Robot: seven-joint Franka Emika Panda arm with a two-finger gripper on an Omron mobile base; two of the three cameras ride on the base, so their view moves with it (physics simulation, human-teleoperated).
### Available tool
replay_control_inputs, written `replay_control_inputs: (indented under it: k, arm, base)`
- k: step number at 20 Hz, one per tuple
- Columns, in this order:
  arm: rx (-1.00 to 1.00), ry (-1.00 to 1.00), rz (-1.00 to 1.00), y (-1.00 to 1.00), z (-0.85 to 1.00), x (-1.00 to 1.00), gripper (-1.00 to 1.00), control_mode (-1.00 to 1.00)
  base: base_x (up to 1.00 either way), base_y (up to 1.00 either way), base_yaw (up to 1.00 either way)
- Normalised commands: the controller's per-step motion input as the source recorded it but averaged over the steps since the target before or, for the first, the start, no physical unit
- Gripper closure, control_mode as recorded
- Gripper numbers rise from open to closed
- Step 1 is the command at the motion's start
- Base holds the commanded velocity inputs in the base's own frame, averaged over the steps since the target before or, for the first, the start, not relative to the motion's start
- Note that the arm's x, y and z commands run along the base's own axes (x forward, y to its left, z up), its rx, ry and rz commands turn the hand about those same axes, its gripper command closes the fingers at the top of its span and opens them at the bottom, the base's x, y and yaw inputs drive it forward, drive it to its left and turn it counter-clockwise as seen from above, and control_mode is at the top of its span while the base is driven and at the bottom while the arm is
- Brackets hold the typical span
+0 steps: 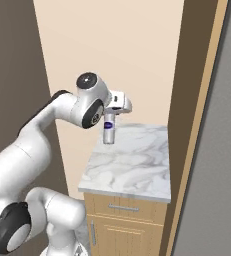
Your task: Take the bottled waters from the counter and place them in the freezer to freeze. Close the freezer door after placing the bottles.
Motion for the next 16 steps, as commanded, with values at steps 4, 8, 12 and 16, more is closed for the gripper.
replay_control_inputs:
  k: [4, 8, 12, 16]
  arm:
    - [0.13, 0.00, -0.01, 0.35, 0.57, -0.49, 1.00, -1.00]
    - [0.08, -0.06, -0.02, 0.33, 0.41, -0.58, 1.00, -1.00]
    - [0.02, -0.28, -0.05, 0.33, 0.25, -0.48, 1.00, -1.00]
    - [0.00, -0.41, -0.03, 0.37, 0.10, -0.36, 1.00, -1.00]
  base:
    - [0.00, 0.00, 0.00]
    - [0.00, 0.00, 0.00]
    - [0.00, 0.00, 0.00]
    - [0.00, 0.00, 0.00]
